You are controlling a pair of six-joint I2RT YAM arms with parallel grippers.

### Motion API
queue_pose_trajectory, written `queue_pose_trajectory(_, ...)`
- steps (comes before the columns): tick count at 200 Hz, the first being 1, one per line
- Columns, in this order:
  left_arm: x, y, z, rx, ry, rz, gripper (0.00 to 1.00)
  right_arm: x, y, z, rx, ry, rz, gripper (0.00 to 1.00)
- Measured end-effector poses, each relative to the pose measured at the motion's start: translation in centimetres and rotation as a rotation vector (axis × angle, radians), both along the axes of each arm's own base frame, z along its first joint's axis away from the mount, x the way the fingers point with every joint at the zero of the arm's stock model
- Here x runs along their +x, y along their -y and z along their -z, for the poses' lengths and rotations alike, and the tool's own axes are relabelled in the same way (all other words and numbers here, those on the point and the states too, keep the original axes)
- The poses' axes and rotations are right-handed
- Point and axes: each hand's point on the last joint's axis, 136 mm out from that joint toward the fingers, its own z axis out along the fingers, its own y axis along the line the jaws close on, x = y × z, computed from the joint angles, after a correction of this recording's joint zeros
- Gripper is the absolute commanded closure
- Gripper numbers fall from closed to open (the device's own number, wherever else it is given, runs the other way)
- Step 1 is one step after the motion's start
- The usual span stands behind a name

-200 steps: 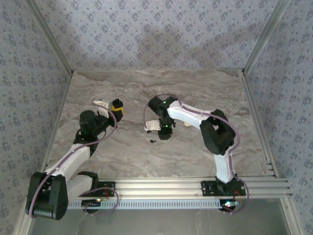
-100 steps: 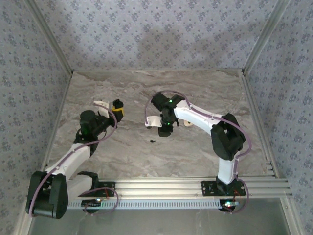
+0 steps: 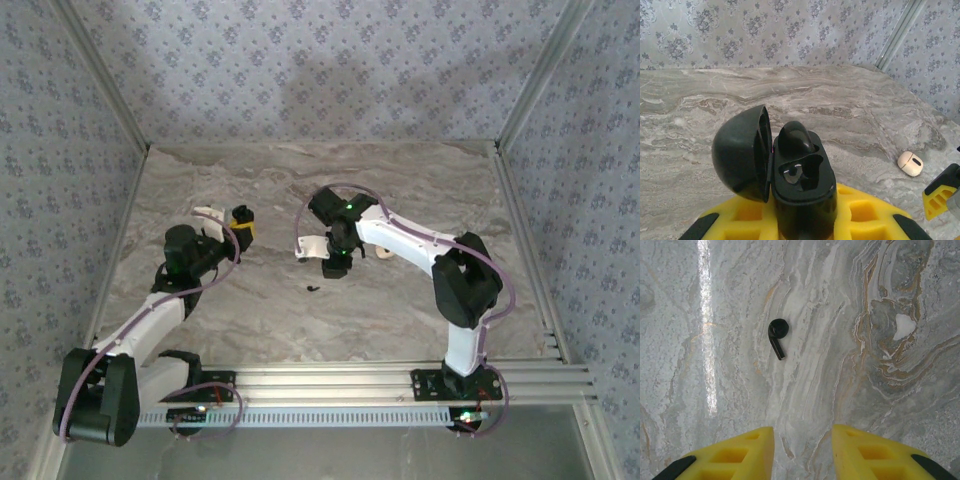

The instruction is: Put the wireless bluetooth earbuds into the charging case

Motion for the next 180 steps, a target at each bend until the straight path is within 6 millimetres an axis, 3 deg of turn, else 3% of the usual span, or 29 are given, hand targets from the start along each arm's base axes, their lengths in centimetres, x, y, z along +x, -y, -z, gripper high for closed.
queue_pose_trajectory(55,0.0,0.0,0.1,0.002,-0.004,0.000,0.86,-0.5,-0.5,0.0,0.008,0.013,-0.102,0.62)
queue_pose_trajectory(104,0.1,-0.1,0.5,0.004,-0.016,-0.004,0.86,-1.8,-2.4,0.1,0.061,0.004,-0.184,0.63)
queue_pose_trajectory(145,0.4,-0.5,0.8,0.006,-0.024,-0.015,0.86,-2.1,-4.1,2.0,0.091,-0.005,-0.234,0.63)
queue_pose_trajectory(180,0.4,-0.6,0.9,0.006,-0.027,-0.020,0.86,-2.3,-4.3,4.6,0.063,-0.041,-0.270,0.63)
